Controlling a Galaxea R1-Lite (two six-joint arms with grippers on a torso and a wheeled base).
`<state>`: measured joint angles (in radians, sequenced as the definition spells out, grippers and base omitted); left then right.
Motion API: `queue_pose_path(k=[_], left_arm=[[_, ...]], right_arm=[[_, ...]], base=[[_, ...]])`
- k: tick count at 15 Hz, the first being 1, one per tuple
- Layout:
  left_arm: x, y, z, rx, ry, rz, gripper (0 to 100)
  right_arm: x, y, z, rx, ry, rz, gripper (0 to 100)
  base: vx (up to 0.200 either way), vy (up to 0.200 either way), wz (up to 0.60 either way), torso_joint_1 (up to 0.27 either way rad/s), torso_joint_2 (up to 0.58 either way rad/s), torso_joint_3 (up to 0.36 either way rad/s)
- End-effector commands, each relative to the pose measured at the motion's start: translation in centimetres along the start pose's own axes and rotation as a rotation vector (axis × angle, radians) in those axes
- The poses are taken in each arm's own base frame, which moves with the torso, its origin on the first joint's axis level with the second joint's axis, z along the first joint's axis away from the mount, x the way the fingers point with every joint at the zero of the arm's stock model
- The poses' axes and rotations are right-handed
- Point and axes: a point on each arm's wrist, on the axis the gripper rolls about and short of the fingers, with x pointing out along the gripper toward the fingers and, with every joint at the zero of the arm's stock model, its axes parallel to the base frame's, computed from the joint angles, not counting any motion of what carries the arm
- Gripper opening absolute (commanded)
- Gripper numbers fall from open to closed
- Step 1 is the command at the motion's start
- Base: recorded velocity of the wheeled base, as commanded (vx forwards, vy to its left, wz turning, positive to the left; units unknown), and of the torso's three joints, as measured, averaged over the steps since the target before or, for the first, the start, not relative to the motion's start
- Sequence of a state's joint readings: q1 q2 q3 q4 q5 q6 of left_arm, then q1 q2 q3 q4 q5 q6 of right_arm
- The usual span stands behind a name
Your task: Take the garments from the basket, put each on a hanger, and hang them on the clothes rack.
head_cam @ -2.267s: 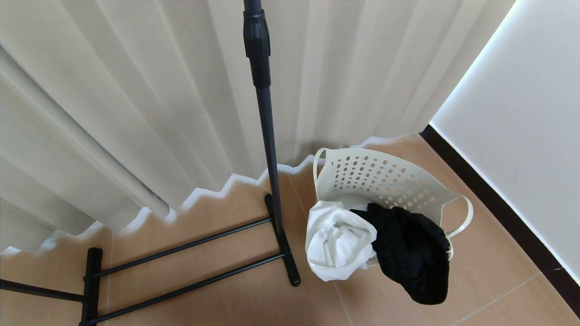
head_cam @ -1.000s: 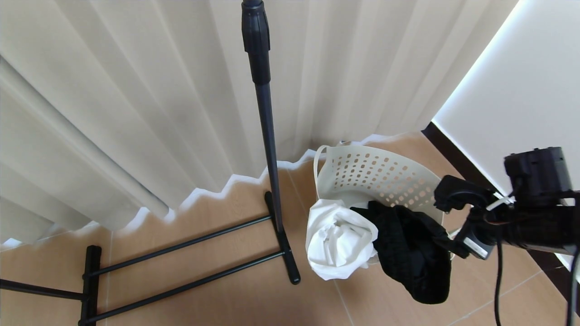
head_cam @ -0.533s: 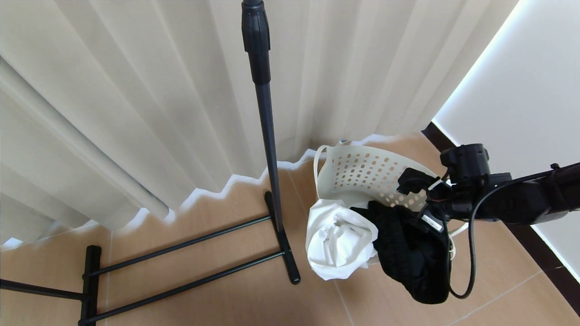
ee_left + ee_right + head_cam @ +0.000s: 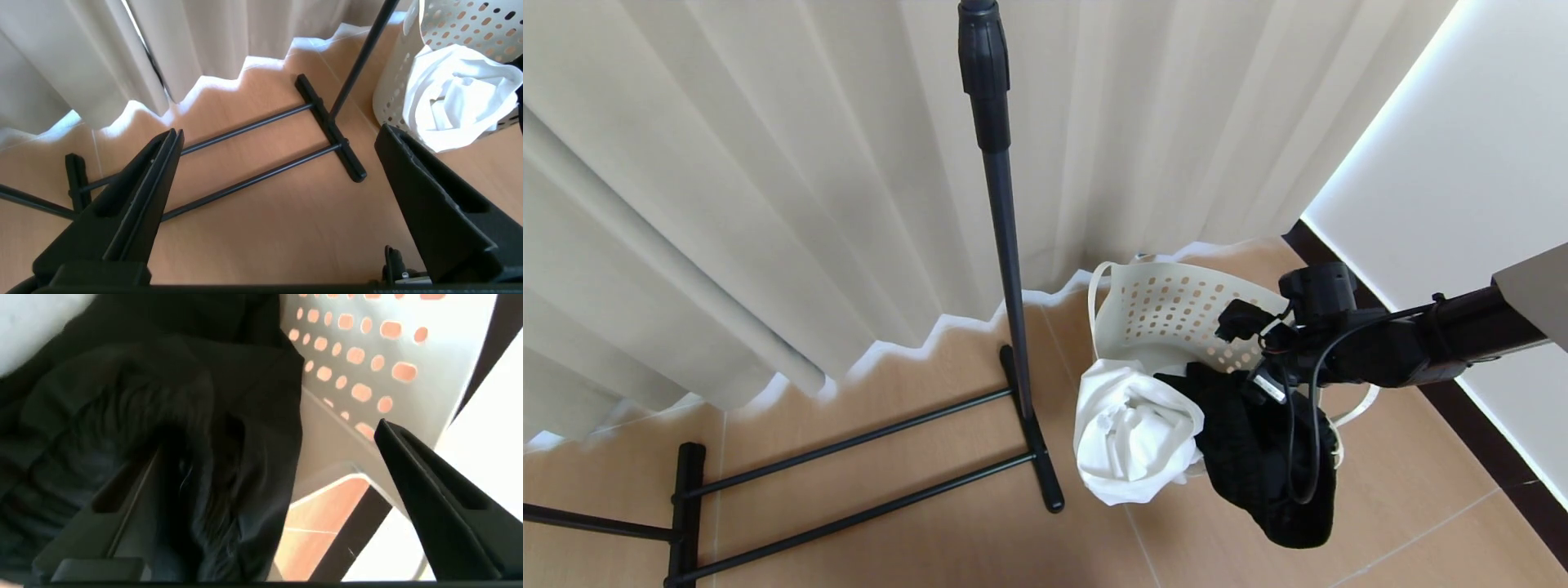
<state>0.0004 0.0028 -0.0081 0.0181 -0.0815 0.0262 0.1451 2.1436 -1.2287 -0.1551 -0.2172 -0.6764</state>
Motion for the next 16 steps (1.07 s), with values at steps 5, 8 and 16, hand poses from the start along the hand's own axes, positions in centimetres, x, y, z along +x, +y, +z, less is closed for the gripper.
queue_pose_path(k=[5,8,16], left_arm=[[0.0,0.0,0.0,0.000,0.001,0.001,100],[0.0,0.0,0.0,0.000,0.000,0.001,100],[0.0,0.0,0.0,0.003,0.001,-0.002,100]], right_arm=[[2.9,0.3,0.9,0.073,-0.007,0.003,100],[2.4,0.6,0.6,0.158,-0.042,0.075,0],[-10.9,2.0,-3.1,0.325,-0.365,0.019,0]], base=[[0.000,0.000,0.00,0.000,0.00,0.000],[0.000,0.000,0.00,0.000,0.00,0.000],[0.000,0.000,0.00,0.000,0.00,0.000]])
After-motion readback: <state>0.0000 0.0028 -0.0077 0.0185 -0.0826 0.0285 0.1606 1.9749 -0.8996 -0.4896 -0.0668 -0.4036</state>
